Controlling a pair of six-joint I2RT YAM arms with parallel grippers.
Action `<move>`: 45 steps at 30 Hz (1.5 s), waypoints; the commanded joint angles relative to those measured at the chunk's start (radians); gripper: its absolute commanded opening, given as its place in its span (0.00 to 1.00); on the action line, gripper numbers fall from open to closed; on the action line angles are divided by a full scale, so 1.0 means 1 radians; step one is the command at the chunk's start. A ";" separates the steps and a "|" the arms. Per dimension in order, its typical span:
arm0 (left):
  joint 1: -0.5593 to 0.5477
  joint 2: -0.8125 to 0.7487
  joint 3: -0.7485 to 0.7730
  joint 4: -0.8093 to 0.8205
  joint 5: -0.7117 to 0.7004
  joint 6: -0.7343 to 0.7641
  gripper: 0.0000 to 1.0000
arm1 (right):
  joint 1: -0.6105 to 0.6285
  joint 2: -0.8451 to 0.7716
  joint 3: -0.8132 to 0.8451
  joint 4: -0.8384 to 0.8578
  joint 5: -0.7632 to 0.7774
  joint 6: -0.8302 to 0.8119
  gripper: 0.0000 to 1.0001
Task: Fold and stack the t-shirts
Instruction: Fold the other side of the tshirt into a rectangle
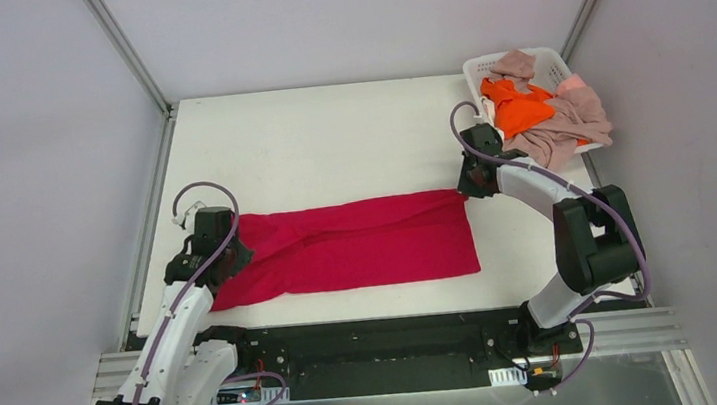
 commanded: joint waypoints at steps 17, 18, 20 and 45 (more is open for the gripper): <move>-0.002 -0.095 0.092 -0.079 0.049 -0.117 0.99 | 0.019 -0.210 0.051 -0.185 -0.063 0.154 0.99; -0.002 -0.056 0.102 -0.040 0.098 -0.094 0.99 | 0.034 -0.229 0.038 -0.161 -0.128 0.158 0.99; -0.003 0.067 0.107 0.096 0.269 -0.049 0.99 | 0.089 -0.254 -0.006 -0.090 -0.247 0.164 0.99; -0.332 0.326 0.071 0.263 0.397 0.104 0.99 | 0.260 -0.221 -0.226 0.062 -0.281 0.236 0.99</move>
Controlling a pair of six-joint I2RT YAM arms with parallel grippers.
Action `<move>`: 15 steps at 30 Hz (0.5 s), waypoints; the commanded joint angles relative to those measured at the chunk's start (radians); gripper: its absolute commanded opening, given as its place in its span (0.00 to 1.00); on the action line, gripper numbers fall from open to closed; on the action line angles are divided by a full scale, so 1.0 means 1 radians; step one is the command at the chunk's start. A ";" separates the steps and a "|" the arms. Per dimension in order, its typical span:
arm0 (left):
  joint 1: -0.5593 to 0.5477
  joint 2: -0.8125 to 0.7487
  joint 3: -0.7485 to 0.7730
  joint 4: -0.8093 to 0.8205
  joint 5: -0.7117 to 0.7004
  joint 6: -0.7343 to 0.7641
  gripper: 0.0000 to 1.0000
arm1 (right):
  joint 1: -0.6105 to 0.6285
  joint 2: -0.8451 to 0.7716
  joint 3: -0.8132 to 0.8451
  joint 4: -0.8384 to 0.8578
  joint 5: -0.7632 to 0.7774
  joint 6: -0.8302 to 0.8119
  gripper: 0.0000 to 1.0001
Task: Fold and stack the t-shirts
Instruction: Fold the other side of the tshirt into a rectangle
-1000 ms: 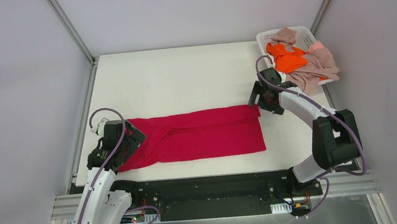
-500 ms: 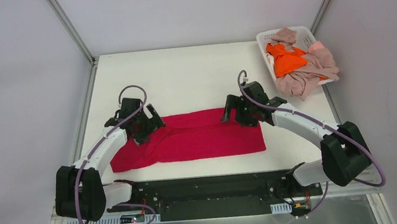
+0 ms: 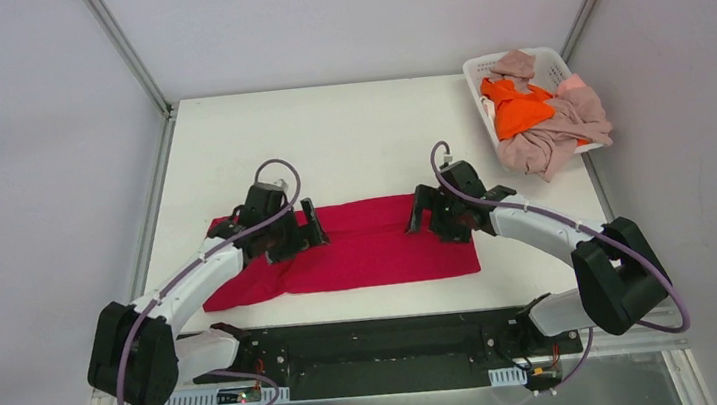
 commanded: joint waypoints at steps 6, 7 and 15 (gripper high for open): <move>-0.107 -0.114 -0.024 -0.105 -0.094 0.016 0.99 | -0.002 -0.051 0.004 -0.002 0.042 -0.004 0.99; -0.107 -0.128 -0.012 -0.129 -0.120 0.010 0.99 | -0.002 -0.058 0.004 -0.006 0.047 -0.006 0.99; -0.104 -0.270 0.045 -0.207 -0.403 -0.170 0.99 | -0.002 -0.101 0.078 -0.072 0.099 -0.046 0.99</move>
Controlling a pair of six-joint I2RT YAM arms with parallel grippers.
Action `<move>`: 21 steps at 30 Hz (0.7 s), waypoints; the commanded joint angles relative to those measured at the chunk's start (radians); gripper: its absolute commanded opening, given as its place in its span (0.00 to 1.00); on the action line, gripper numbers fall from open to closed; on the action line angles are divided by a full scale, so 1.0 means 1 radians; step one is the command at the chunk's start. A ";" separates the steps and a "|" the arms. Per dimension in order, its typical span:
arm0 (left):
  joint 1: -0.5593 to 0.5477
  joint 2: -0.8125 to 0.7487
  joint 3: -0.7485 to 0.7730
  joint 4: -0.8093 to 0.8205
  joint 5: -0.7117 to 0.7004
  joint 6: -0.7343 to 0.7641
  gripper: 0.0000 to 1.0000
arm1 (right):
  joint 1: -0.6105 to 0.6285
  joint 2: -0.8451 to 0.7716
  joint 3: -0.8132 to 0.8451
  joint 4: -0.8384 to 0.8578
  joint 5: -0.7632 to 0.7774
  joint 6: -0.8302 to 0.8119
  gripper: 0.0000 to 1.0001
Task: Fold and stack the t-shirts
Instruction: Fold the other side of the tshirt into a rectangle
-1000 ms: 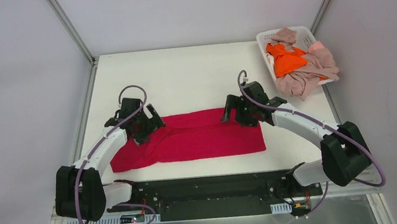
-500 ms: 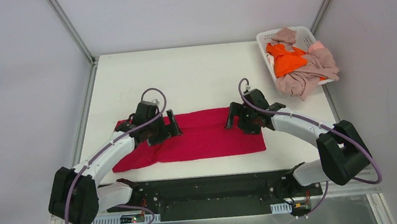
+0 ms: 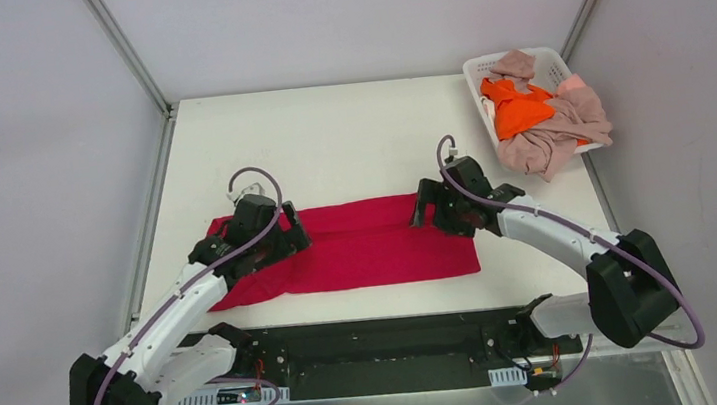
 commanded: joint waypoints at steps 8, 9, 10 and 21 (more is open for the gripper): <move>-0.005 0.280 0.216 0.032 -0.017 -0.058 0.99 | -0.002 -0.037 0.084 -0.023 0.043 -0.027 0.99; -0.005 0.314 0.220 0.035 -0.014 -0.054 0.99 | -0.002 -0.039 0.084 -0.021 0.043 -0.026 0.99; -0.005 0.352 0.219 0.039 -0.017 -0.052 0.99 | -0.003 -0.042 0.083 -0.021 0.043 -0.026 0.99; -0.016 0.503 0.178 0.197 0.139 -0.091 0.99 | -0.004 -0.016 0.102 -0.019 0.086 -0.039 0.99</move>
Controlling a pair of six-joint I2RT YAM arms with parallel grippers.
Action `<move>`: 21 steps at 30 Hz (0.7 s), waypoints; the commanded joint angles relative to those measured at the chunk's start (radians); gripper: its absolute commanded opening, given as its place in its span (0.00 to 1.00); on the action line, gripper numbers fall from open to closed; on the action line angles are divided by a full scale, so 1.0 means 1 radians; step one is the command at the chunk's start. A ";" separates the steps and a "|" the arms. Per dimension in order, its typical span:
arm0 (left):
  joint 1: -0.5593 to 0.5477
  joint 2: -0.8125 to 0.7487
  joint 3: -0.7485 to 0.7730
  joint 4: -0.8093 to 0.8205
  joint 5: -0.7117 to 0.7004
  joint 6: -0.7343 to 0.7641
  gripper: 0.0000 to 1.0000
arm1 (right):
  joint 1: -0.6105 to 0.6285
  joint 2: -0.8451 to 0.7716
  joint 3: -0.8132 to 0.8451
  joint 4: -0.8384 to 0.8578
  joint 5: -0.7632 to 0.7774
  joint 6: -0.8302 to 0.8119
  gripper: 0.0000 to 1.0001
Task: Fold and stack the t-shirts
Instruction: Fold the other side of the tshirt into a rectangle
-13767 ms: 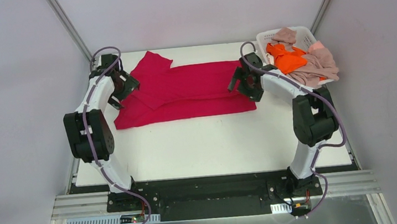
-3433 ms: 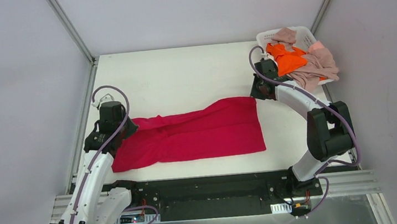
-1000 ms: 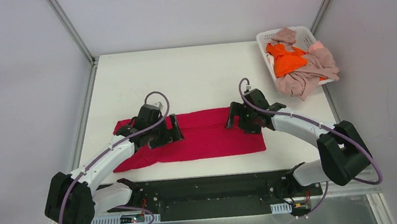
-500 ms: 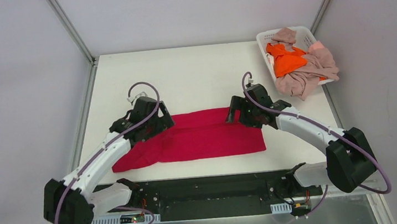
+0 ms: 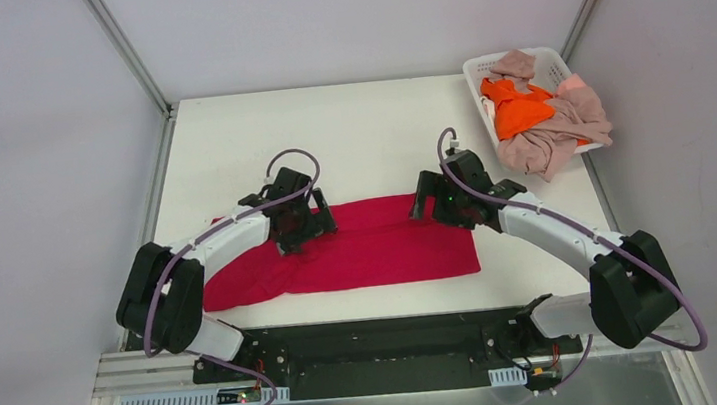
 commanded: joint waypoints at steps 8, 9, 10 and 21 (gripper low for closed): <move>-0.015 -0.180 -0.083 -0.003 -0.026 -0.010 0.99 | -0.013 0.043 0.084 0.012 0.038 -0.025 0.99; -0.015 -0.220 -0.093 -0.020 -0.050 -0.011 0.99 | -0.014 0.058 0.098 0.010 0.036 -0.028 0.99; -0.015 -0.261 -0.105 -0.033 -0.064 -0.016 0.99 | -0.016 0.071 0.109 0.012 0.036 -0.031 0.99; 0.207 -0.438 -0.261 -0.031 -0.147 -0.120 0.99 | -0.035 0.290 0.236 0.032 0.016 -0.061 0.99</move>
